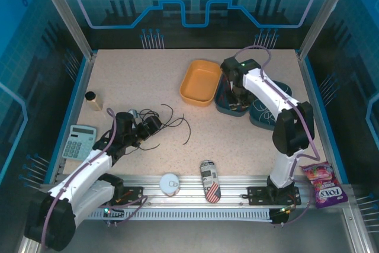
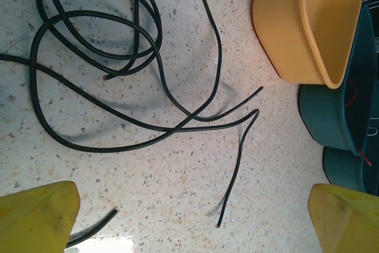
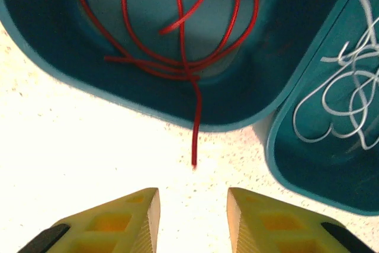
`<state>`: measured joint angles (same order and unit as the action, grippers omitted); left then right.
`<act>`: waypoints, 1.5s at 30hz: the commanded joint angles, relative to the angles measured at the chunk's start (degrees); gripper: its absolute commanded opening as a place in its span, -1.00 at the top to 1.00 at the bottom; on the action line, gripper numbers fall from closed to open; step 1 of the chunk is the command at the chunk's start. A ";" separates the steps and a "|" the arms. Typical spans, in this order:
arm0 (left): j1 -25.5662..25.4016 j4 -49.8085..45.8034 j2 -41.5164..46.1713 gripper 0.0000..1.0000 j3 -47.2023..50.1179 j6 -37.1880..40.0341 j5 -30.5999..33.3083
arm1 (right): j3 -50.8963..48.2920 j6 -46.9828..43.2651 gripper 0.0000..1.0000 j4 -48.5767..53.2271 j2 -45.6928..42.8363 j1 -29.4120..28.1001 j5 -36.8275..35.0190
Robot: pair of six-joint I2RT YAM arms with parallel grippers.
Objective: Untangle the cables
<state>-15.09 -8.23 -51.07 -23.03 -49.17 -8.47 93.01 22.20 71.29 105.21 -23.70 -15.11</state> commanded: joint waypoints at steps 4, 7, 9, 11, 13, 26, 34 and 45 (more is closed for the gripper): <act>0.63 0.99 -0.44 -0.98 0.40 0.65 -0.76 | -4.93 2.59 0.30 -3.33 -2.35 -0.99 2.06; 0.61 1.00 -0.36 -0.98 0.45 0.57 -0.77 | -4.43 2.29 0.31 -3.18 -0.73 -1.02 1.48; 0.59 1.02 -0.27 -0.99 0.62 0.39 -0.75 | -3.71 2.40 0.31 -2.68 0.59 -0.91 0.21; 0.60 1.00 -0.19 -0.98 0.68 0.31 -0.67 | -2.78 2.17 0.33 -2.22 1.54 -0.84 -0.56; 0.62 0.87 -0.08 -0.98 0.72 0.34 -0.59 | -1.77 1.82 0.34 -1.84 2.34 -0.74 -1.19; 0.59 0.89 -0.04 -0.99 0.93 0.32 -0.41 | -2.81 2.16 0.39 -1.69 3.00 0.19 -1.41; 0.61 1.03 0.00 -0.98 1.14 0.30 -0.50 | -4.24 2.01 0.41 -2.51 3.03 1.09 -1.08; 0.59 0.80 0.12 -0.98 1.32 0.21 -0.23 | -3.89 1.15 0.52 -3.42 4.57 1.74 0.26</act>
<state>-15.09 -8.21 -51.37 -22.96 -49.17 -8.47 89.54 23.53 67.79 109.01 -22.70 -15.77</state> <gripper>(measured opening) 0.993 0.243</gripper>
